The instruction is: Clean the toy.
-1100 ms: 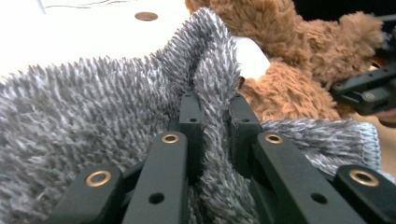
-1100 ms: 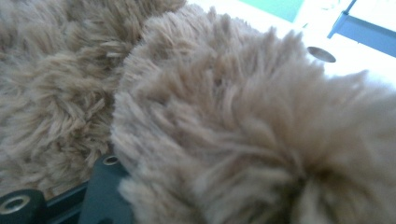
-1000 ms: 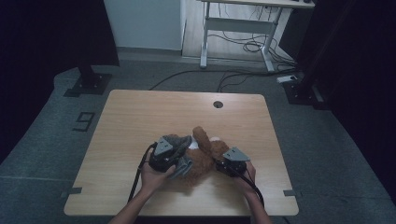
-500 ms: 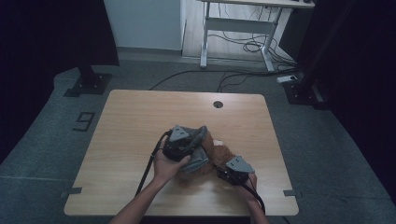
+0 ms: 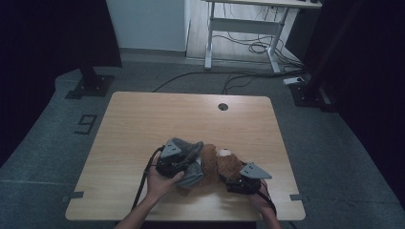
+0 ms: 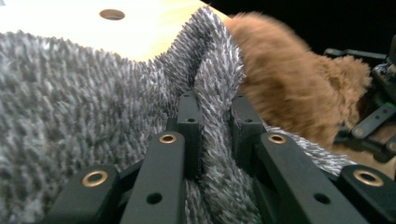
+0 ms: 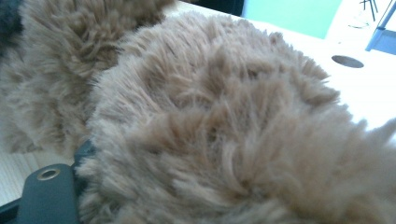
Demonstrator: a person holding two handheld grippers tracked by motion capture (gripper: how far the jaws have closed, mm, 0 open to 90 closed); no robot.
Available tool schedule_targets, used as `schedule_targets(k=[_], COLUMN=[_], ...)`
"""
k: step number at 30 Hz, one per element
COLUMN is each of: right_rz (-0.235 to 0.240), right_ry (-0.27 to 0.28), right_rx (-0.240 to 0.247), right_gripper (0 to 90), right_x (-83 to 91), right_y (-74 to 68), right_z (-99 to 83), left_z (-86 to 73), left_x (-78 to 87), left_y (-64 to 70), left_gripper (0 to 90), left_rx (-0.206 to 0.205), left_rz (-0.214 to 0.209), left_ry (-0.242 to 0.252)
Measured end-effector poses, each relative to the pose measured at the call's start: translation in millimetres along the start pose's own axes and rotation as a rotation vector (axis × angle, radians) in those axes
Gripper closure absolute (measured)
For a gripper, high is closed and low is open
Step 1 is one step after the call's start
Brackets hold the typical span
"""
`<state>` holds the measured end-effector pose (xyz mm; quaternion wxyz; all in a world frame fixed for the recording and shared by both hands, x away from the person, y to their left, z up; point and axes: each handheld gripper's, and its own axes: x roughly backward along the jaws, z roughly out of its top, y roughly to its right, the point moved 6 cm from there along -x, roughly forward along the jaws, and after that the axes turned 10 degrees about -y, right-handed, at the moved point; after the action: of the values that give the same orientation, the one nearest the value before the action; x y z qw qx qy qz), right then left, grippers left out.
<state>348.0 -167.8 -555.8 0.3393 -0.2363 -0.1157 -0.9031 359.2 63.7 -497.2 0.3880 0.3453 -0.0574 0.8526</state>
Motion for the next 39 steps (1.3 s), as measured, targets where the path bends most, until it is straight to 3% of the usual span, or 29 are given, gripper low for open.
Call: schedule_targets(k=[2, 3, 8, 9, 12, 17, 18, 19, 20, 21, 23, 25, 28, 29, 31, 33, 36, 37, 39], right_rz=[-0.001, -0.003, -0.005, -0.014, -0.023, -0.027, -0.029, -0.029, -0.029, -0.028, -0.031, -0.034, -0.037, -0.038, -0.037, -0.038, -0.044, -0.046, -0.052], right_ry=[0.002, 0.005, 0.004, 0.002, 0.000, -0.016, -0.015, -0.016, -0.016, -0.017, -0.017, -0.018, -0.020, -0.022, -0.022, -0.018, -0.015, -0.018, -0.018], right_rx=[0.003, 0.011, 0.018, 0.028, 0.036, 0.032, 0.030, 0.027, 0.027, 0.025, 0.023, 0.026, 0.030, 0.031, 0.034, 0.043, 0.048, 0.051, 0.061], right_gripper=[16.6, 16.9, 17.4, 17.8, 18.2, 18.5, 18.5, 18.6, 18.6, 18.6, 18.6, 18.7, 18.7, 18.8, 18.8, 18.9, 18.9, 19.0, 19.0], right_x=[0.1, -0.3, -1.4, -2.1, -3.0, -3.5, -3.7, -3.8, -3.8, -4.2, -4.3, -4.2, -3.8, -3.4, -3.2, -3.7, -4.0, -3.3, -2.1], right_y=[0.3, 0.6, 0.8, 0.6, 1.3, 2.3, 2.4, 2.3, 2.3, 2.5, 2.6, 2.5, 2.1, 1.8, 1.8, 2.0, 2.0, 1.3, 1.1], right_z=[-0.3, -0.3, 1.2, 1.5, 1.2, 1.4, 1.5, 1.5, 1.5, 1.5, 1.7, 1.5, 1.0, -0.1, -0.6, -1.1, -0.9, -1.7, -3.0], left_z=[-3.3, -9.7, -14.2, -7.4, 6.3, 52.1, 68.1, 75.1, 75.1, 85.3, 88.4, 90.1, 80.0, 69.6, 65.4, 59.1, 56.1, 52.5, 50.0], left_x=[3.9, 10.8, 24.6, 32.4, 39.1, 38.5, 30.9, 25.1, 25.1, 9.3, -0.6, -23.0, -50.7, -58.6, -59.2, -48.8, -38.8, -28.7, -23.5], left_y=[-5.8, -19.0, -31.5, -23.0, -9.7, 36.4, 56.8, 66.5, 66.5, 83.6, 89.6, 94.4, 86.5, 75.1, 68.0, 48.4, 38.6, 29.2, 23.2], left_gripper=[77.6, 77.6, 77.5, 77.3, 77.3, 76.8, 76.7, 76.7, 76.6, 76.6, 76.6, 76.6, 76.5, 76.5, 76.6, 76.9, 77.0, 76.9, 76.8], left_rx=[0.006, 0.031, 0.055, 0.021, -0.016, -0.107, -0.145, -0.166, -0.166, -0.193, -0.204, -0.217, -0.194, -0.180, -0.164, -0.088, -0.067, -0.065, -0.061], left_rz=[0.012, 0.035, 0.047, 0.051, 0.048, -0.018, -0.043, -0.052, -0.052, -0.065, -0.063, -0.043, -0.032, -0.016, -0.013, -0.046, -0.047, -0.012, 0.005], left_ry=[-0.003, -0.016, -0.024, -0.007, 0.017, 0.060, 0.058, 0.051, 0.051, 0.026, 0.004, -0.045, -0.133, -0.160, -0.158, -0.122, -0.106, -0.090, -0.087])
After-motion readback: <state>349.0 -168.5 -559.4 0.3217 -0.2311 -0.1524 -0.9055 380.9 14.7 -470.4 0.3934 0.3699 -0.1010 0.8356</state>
